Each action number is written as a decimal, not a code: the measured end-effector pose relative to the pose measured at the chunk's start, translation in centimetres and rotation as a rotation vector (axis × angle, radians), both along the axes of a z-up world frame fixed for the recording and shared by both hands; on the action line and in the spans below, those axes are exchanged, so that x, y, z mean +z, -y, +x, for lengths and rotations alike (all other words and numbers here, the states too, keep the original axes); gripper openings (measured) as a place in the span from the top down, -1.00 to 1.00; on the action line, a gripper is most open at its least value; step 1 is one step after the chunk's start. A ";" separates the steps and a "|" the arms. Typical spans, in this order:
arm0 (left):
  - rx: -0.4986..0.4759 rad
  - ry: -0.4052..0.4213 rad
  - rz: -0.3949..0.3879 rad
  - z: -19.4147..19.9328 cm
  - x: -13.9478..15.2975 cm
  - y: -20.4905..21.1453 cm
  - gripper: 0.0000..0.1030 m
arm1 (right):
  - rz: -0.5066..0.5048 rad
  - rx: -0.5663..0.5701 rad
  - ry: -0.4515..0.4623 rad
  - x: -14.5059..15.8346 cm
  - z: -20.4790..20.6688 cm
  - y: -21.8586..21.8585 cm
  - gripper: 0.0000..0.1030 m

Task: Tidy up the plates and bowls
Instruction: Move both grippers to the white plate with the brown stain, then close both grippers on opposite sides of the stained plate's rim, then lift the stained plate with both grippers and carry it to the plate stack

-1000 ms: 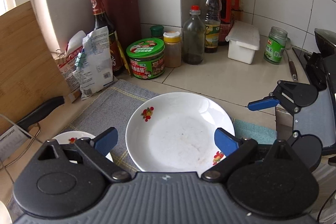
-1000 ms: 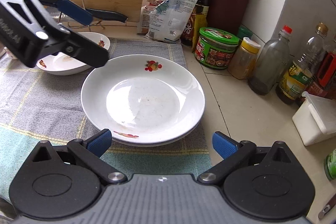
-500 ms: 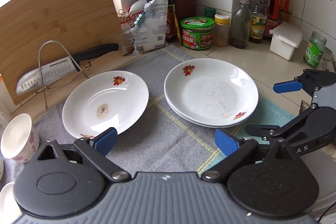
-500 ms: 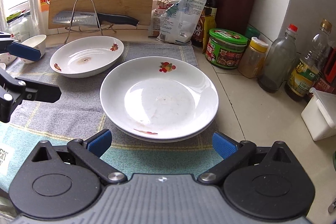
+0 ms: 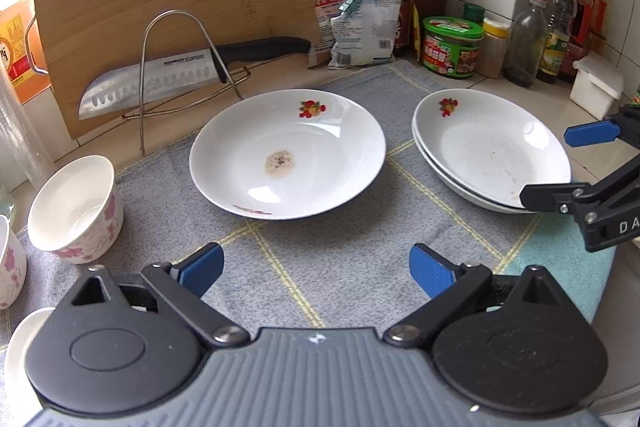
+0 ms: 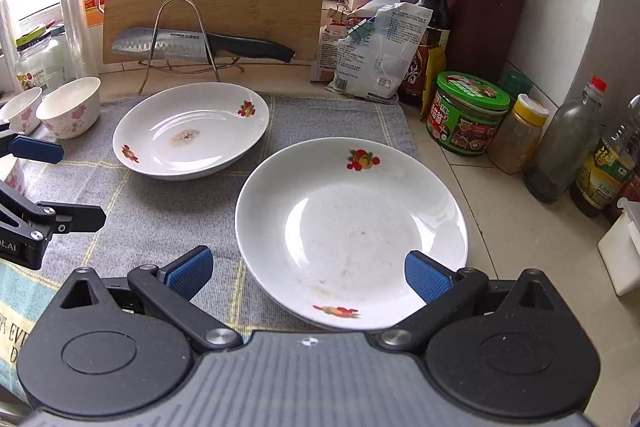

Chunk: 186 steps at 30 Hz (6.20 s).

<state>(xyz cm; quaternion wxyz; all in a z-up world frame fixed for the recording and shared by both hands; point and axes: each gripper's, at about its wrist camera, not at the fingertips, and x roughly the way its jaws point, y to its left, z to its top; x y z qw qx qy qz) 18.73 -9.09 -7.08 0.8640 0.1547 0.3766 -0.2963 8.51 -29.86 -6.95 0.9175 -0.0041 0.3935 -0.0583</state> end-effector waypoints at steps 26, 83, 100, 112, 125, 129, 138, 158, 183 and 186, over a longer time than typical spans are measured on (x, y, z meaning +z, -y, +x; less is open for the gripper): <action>0.169 -0.120 0.037 5.5 -5.2 0.8 -0.94 | 0.123 0.217 -0.232 -0.3 17.9 1.5 -1.00; 0.033 -0.071 0.015 8.0 -5.9 2.2 -1.00 | 0.349 0.600 -0.384 -4.9 30.0 -0.7 -1.00; -0.061 -0.020 0.020 7.9 -5.9 1.8 -0.99 | 0.482 0.719 -0.432 -4.8 31.0 0.9 -0.97; -0.116 0.014 0.055 7.8 -5.8 2.2 -1.00 | 0.503 0.685 -0.428 -4.8 31.2 1.3 -0.90; -0.114 0.024 0.068 7.3 -5.7 2.1 -0.96 | 0.480 0.676 -0.416 -4.1 30.8 0.4 -0.88; -0.114 0.024 0.062 7.1 -5.4 2.1 -0.96 | 0.490 0.668 -0.408 -3.8 30.7 0.5 -0.88; -0.116 0.026 0.047 5.9 -4.1 1.8 -0.96 | 0.484 0.657 -0.391 -2.4 29.4 0.2 -0.88; -0.216 0.055 0.034 1.4 -0.6 2.5 -0.96 | 0.440 0.589 -0.316 1.6 22.2 1.3 -0.88; -0.447 0.031 0.012 -1.1 -0.2 7.6 -0.96 | 0.457 0.362 -0.260 1.9 13.2 9.1 -0.88; -0.472 0.026 0.013 -1.3 -0.3 8.2 -0.96 | 0.459 0.339 -0.259 1.8 12.5 10.0 -0.88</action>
